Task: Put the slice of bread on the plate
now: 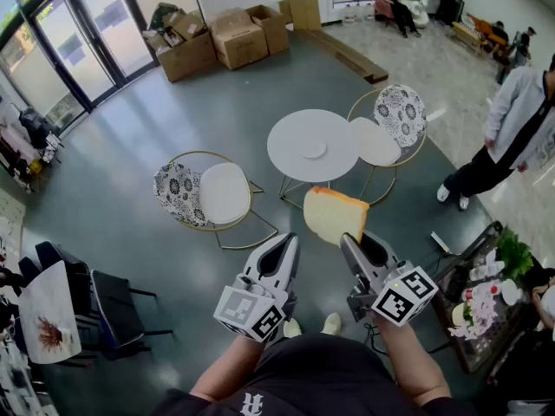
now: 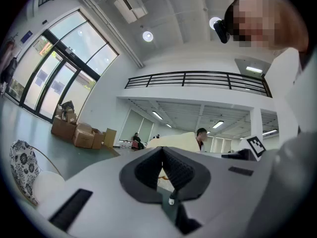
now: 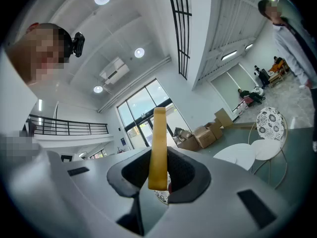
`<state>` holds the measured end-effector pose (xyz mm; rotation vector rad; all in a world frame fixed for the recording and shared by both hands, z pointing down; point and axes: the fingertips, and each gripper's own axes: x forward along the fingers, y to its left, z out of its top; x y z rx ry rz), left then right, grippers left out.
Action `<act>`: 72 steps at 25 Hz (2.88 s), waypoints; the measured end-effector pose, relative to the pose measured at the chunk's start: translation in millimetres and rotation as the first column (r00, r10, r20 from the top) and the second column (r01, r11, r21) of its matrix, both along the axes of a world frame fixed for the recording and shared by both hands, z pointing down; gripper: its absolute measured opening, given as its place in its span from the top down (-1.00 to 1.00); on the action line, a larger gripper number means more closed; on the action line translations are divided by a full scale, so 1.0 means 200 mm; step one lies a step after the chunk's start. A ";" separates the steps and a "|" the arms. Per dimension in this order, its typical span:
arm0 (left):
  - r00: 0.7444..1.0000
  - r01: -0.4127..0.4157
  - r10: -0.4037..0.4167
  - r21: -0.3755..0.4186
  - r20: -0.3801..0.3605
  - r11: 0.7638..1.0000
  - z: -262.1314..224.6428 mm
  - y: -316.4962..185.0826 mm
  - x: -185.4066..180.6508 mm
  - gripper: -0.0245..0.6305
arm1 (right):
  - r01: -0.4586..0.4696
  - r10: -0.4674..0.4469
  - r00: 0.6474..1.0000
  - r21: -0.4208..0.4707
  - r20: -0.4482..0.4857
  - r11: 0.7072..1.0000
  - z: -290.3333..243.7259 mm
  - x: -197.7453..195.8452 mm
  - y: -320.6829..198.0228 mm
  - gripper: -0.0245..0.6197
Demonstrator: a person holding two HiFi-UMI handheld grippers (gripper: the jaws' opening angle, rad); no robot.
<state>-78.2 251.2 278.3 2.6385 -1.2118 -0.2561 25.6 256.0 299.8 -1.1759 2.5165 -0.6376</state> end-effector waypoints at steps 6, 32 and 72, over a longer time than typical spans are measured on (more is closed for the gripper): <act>1.000 0.001 -0.001 -0.003 0.002 1.000 0.01 0.01 -0.01 0.90 | -0.002 0.002 1.000 -0.005 0.005 1.000 -0.01 -0.01 0.00 0.64; 0.999 0.020 -0.020 0.001 0.030 1.000 0.03 0.00 0.02 0.90 | 0.037 -0.035 0.996 -0.022 0.079 0.999 -0.02 0.02 0.00 0.64; 0.990 0.109 -0.111 0.028 0.087 0.994 0.03 -0.11 0.38 0.90 | 0.037 -0.033 0.989 -0.027 0.145 0.999 0.05 0.58 -0.10 0.64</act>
